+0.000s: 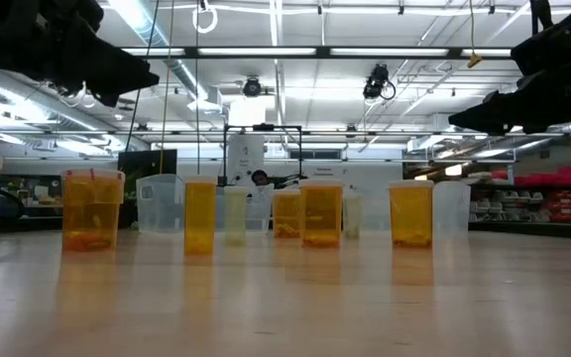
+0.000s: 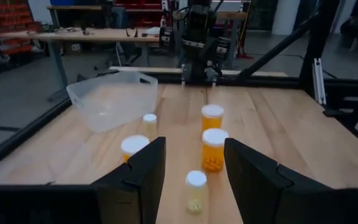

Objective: Pick and place medicine bottles into bin by pill shape (circle, oval)
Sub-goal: Put the middle small yellow pill bottle into the left transparent bin

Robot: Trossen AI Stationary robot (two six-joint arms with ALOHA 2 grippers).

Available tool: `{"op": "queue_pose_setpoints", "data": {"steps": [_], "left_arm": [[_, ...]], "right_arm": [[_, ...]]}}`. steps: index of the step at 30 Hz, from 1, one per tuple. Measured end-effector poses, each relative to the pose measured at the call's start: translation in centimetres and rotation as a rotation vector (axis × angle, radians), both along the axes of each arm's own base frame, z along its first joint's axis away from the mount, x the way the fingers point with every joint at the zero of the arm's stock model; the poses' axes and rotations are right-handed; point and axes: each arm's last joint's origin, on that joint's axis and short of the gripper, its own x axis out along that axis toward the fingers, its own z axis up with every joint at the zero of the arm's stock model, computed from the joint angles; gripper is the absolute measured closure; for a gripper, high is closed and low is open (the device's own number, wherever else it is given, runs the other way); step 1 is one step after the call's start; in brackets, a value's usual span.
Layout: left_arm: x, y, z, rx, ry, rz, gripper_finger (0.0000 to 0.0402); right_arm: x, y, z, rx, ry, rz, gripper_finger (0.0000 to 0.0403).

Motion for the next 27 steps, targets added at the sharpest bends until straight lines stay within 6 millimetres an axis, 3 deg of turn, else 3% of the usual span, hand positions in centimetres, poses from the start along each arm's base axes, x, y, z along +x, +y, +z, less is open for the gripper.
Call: {"op": "queue_pose_setpoints", "data": {"steps": [8,27], "left_arm": [[0.1,0.0,2.3,0.057,-0.044,-0.005,0.0230],[-0.9,0.1,7.7,0.073,0.081,-0.029,0.0230]], "right_arm": [[0.0,0.0,0.0,0.000,0.000,0.000,0.0148],[0.0,0.0,0.0,0.000,0.000,0.000,0.0148]]}}
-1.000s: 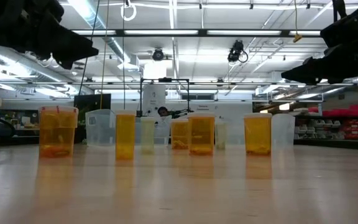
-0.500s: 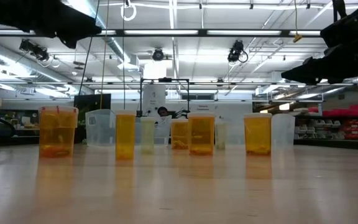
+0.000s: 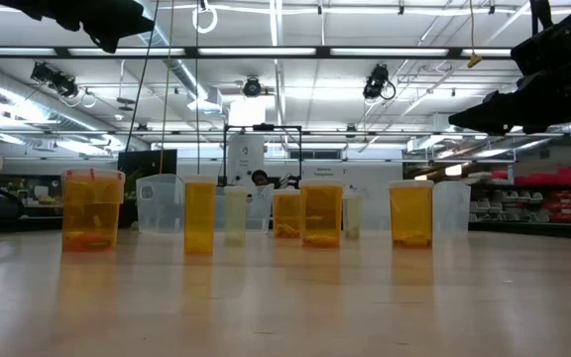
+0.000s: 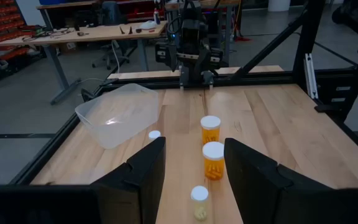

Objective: Pick and place medicine bottles into bin by pill shape (circle, oval)
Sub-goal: Put the middle small yellow pill bottle into the left transparent bin

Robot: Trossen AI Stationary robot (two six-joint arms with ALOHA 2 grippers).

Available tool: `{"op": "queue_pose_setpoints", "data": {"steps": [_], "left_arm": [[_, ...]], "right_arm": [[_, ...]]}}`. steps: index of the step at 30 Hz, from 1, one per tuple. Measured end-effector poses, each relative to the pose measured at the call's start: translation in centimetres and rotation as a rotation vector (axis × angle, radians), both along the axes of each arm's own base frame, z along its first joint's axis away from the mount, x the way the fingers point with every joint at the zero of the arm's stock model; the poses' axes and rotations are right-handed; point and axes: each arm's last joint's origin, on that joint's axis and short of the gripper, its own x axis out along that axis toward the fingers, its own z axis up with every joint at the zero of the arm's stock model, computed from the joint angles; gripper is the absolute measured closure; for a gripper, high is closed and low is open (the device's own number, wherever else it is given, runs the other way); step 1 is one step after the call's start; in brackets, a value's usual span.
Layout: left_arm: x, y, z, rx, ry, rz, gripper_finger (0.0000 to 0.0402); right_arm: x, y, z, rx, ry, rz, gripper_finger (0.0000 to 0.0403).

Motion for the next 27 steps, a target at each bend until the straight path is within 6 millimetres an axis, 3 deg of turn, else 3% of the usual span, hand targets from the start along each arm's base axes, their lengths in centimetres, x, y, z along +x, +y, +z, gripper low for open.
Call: {"op": "queue_pose_setpoints", "data": {"steps": [18,27], "left_arm": [[-0.7,0.1,1.9,-0.004,0.025,0.007,0.0230],[2.1,-0.2,-0.1,-0.005,0.202,0.059,0.0230]], "right_arm": [[0.0,0.0,0.0,0.000,0.000,0.000,0.0148],[0.0,0.0,0.0,0.000,0.000,0.000,0.0148]]}}
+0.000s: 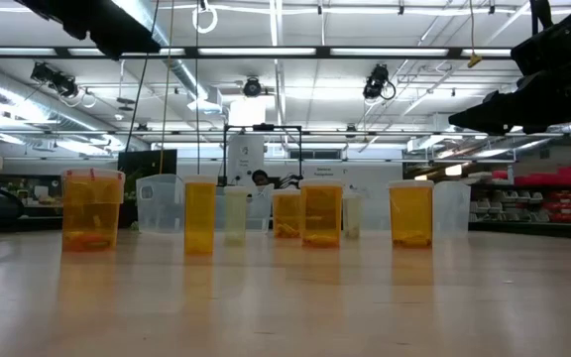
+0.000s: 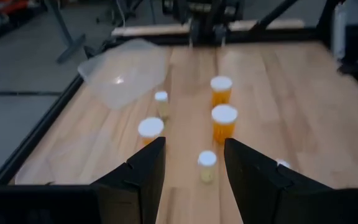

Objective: Pick and place medicine bottles into bin by pill shape (circle, oval)
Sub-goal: Put the middle small yellow pill bottle into the left transparent bin

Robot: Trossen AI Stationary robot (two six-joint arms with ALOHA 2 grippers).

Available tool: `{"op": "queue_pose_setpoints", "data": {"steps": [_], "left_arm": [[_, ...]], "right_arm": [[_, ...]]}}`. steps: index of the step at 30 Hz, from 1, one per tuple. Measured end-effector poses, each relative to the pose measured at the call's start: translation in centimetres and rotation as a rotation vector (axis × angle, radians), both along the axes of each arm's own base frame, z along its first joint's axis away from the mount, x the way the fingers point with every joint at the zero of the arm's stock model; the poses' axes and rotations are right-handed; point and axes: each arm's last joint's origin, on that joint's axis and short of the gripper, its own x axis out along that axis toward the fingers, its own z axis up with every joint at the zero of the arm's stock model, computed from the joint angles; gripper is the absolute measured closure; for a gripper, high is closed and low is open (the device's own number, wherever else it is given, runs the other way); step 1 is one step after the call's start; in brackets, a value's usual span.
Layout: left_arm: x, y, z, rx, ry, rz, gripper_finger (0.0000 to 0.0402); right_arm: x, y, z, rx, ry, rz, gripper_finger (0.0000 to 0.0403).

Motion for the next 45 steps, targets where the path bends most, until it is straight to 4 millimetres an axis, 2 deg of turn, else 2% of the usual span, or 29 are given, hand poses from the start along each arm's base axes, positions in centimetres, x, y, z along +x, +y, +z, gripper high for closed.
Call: {"op": "queue_pose_setpoints", "data": {"steps": [12,20,29,45], "left_arm": [[4.4,0.7,0.9,-0.017,0.173,0.055,0.0230],[7.0,1.5,-0.3,-0.046,0.325,0.088,0.0230],[10.0,1.9,-1.2,-0.098,0.407,0.090,0.0230],[17.6,1.9,-2.6,-0.173,0.600,0.167,0.0230]], "right_arm": [[0.0,0.0,0.0,0.000,0.000,0.000,0.0148],[0.0,0.0,0.0,0.000,0.000,0.000,0.0148],[0.0,0.0,0.0,0.000,0.000,0.000,0.0148],[0.0,0.0,0.0,0.000,0.002,0.000,0.0148]]}}
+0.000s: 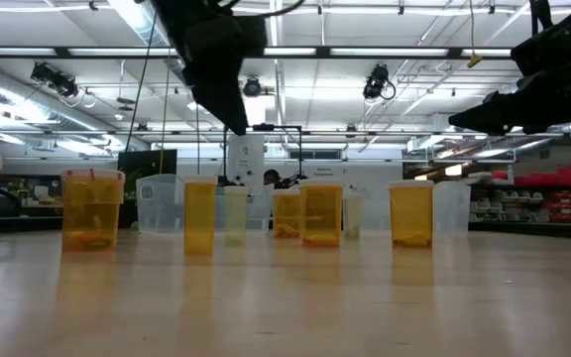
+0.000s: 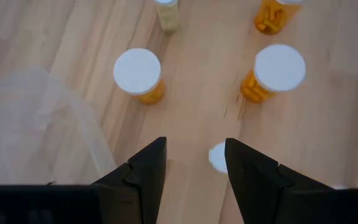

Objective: Pick and place medicine bottles into bin by pill shape (circle, oval)
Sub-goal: Put the middle small yellow pill bottle into the left transparent bin

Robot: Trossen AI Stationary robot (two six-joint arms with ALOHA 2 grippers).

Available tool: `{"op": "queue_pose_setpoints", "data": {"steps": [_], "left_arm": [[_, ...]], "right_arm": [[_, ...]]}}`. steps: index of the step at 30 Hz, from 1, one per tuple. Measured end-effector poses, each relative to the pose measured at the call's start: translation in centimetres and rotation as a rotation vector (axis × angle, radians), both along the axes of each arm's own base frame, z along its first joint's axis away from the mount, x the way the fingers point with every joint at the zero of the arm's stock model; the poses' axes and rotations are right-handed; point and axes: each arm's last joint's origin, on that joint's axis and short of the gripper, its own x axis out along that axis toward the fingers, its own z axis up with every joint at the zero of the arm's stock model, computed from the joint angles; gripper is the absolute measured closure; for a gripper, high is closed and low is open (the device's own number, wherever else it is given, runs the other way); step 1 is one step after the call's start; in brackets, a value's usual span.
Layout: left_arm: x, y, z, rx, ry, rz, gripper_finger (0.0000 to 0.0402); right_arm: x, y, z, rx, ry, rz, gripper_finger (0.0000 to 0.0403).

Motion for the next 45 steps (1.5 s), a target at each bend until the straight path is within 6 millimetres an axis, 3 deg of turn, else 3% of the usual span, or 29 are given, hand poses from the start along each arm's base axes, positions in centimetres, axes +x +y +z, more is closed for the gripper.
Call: {"op": "queue_pose_setpoints", "data": {"steps": [9,16,26,38,45], "left_arm": [[2.2,-0.5,-2.7,-0.078,0.098,0.069,0.0230],[2.7,-0.9,-4.2,-0.115,0.140,0.092,0.0230],[2.8,-1.1,-4.3,-0.112,0.140,0.084,0.0224],[2.9,-1.7,-4.7,-0.122,0.155,0.091,0.0151],[3.7,-1.6,-3.0,-0.124,0.164,0.100,0.0153]], "right_arm": [[0.0,0.0,0.0,0.000,0.001,0.000,0.0148],[0.0,0.0,0.0,0.000,0.005,0.000,0.0148],[0.0,0.0,0.0,0.000,0.005,0.000,0.0148],[0.0,0.0,0.0,0.000,0.005,0.000,0.0148],[0.0,0.0,-0.1,0.000,0.005,0.000,0.0148]]}}
